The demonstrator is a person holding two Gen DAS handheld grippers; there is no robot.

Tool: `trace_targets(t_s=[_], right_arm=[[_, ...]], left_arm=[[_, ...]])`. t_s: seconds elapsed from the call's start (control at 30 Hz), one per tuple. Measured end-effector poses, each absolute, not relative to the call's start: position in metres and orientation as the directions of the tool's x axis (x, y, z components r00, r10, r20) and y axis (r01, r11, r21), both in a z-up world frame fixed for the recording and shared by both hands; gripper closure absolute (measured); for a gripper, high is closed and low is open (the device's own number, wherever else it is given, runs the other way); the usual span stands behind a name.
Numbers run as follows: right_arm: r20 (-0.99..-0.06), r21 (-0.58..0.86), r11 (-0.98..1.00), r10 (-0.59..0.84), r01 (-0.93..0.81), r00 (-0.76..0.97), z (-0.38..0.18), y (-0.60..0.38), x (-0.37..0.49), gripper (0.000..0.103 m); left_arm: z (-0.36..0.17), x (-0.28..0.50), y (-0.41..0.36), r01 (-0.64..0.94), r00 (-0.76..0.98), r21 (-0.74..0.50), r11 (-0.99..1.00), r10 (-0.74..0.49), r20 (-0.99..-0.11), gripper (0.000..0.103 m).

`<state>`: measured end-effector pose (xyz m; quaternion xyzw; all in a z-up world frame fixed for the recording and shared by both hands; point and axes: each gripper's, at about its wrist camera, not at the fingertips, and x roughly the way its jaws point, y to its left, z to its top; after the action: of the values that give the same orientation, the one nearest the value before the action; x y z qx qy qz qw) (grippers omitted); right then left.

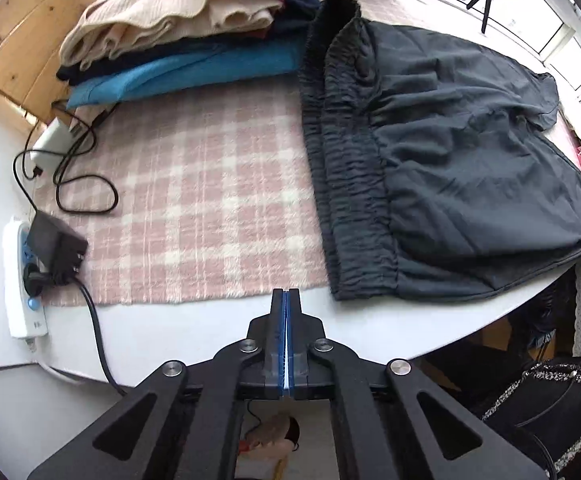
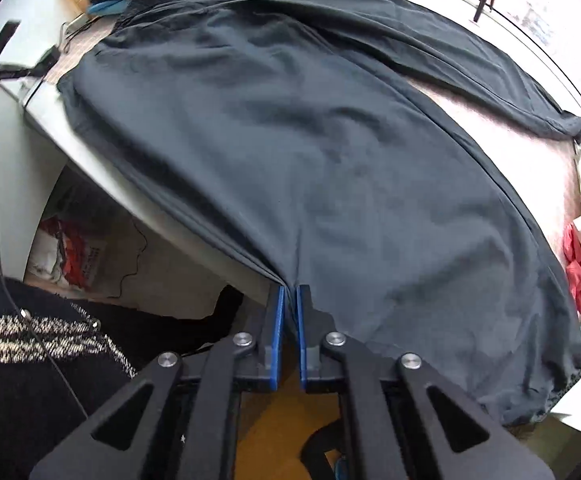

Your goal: Fold clothes

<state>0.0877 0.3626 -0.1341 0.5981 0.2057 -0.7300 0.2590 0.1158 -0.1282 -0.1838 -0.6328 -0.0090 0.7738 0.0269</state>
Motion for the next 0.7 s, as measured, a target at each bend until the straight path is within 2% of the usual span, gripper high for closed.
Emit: trace_targets(t_s=[0.03,0.07,0.1,0.17,0.27,0.37,0.5,0.6,0.7], right_arm=[[-0.981,0.030,-0.810,-0.136,0.585,-0.139,-0.137,0.365,0.083,0.077],[-0.982,0.051,-0.837,-0.142,0.545,-0.126,-0.139,0.367,0.078,0.067],[-0.982,0.071,-0.862,-0.148,0.502,-0.114,-0.141,0.369,0.072,0.065],[-0.950,0.202,-0.896,-0.277,0.396,-0.144,-0.129,0.401,0.074,0.064],[-0.903,0.306,-0.945,-0.327,0.116,-0.278,-0.120,0.482,0.087,0.053],[-0.897,0.336,-0.903,-0.221,-0.267,-0.382,-0.132,0.581,0.104,0.053],[-0.881,0.427,-0.674,-0.162,-0.603,-0.444,-0.171,0.703,0.146,0.053],[-0.850,0.498,-0.536,-0.143,-0.682,-0.508,-0.195,0.756,0.166,0.053],[-0.835,0.513,-0.514,-0.111,-0.688,-0.539,-0.203,0.779,0.163,0.053]], left_arm=[[-0.176,0.106,-0.138,-0.017,-0.184,-0.039,-0.999,0.042,-0.982,0.103],[-0.177,0.108,-0.139,0.001,-0.184,-0.038,-0.999,0.037,-0.982,0.103],[-0.175,0.109,-0.130,-0.006,-0.196,-0.062,-0.998,0.061,-0.979,0.103],[-0.171,0.109,-0.113,-0.020,-0.218,-0.108,-0.994,0.109,-0.970,0.103],[-0.167,0.111,-0.056,-0.163,-0.218,-0.132,-0.978,0.166,-0.962,0.102],[-0.167,0.112,0.012,-0.306,-0.182,-0.189,-0.933,0.252,-0.951,0.097],[-0.168,0.115,0.094,-0.453,-0.128,-0.222,-0.864,0.309,-0.942,0.093],[-0.169,0.115,0.138,-0.530,-0.067,-0.245,-0.812,0.328,-0.942,0.090],[-0.170,0.114,0.166,-0.571,-0.041,-0.202,-0.796,0.273,-0.961,0.088]])
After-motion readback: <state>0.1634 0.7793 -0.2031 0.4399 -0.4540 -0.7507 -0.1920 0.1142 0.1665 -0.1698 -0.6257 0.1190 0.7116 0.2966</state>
